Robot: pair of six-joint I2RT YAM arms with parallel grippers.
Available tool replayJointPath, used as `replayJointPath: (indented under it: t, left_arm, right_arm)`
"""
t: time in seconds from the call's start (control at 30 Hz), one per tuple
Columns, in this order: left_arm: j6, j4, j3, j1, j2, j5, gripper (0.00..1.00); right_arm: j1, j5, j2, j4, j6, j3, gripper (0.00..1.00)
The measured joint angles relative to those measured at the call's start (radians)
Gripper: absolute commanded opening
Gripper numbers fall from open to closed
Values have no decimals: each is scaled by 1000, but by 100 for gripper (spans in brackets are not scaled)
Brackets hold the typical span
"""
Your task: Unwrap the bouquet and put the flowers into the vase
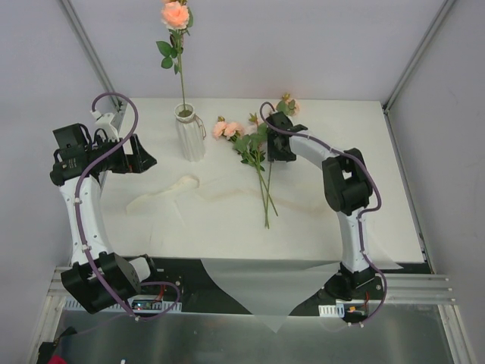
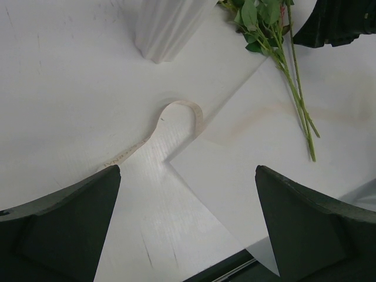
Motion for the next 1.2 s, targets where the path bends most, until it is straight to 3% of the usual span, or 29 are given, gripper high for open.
replayJointPath:
  t: [0.2, 0.83, 1.03, 1.2]
  left_arm:
    - [1, 0, -5, 0, 4, 1, 99]
    - [22, 0, -6, 0, 5, -5, 99]
    - [23, 0, -7, 0, 5, -8, 99]
    - [26, -1, -8, 0, 4, -27, 99]
  right_arm:
    - [23, 11, -31, 29, 2, -6, 59]
    - [8, 10, 33, 45, 37, 45, 47]
    - [-21, -13, 76, 50, 51, 101, 39]
    - [-24, -26, 92, 50, 51, 120, 12]
